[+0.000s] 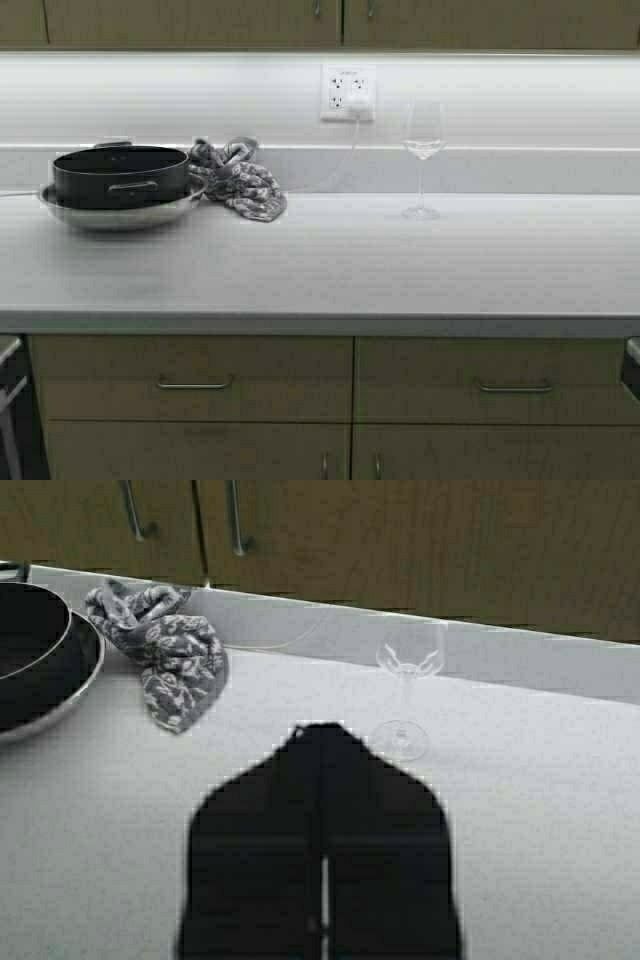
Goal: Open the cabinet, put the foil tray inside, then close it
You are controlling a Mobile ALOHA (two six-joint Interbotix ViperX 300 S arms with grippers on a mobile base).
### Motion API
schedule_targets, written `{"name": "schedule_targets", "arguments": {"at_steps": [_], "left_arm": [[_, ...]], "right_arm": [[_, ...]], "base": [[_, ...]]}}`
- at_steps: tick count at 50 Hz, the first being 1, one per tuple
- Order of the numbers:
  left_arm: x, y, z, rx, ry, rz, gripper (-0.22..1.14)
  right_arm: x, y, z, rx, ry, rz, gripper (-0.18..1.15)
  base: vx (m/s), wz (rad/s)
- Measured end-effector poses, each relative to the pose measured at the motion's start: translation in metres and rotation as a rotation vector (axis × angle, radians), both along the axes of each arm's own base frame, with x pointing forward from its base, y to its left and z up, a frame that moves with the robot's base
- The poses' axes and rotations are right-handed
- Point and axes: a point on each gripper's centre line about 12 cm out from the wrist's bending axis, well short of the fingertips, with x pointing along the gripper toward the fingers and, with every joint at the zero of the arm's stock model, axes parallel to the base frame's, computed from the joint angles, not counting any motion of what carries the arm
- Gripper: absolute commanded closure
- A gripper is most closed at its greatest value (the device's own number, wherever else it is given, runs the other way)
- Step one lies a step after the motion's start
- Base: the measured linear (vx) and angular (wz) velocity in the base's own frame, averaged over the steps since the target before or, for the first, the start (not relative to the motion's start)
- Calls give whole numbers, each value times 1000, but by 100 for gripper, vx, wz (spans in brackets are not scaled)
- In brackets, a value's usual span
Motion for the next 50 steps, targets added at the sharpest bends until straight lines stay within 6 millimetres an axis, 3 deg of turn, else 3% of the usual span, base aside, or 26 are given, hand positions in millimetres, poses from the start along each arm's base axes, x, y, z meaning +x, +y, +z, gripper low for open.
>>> {"name": "schedule_targets", "arguments": {"at_steps": [27,50], "left_arm": [[0,-2,2,-15,-23,-15,88],[-3,-1,-8,-6,1,-14,88]], "right_arm": [[0,0,0,0,-1,0,91],[-2,0,2,4,-7,0,91]], "base": [[0,0],[0,0]]}}
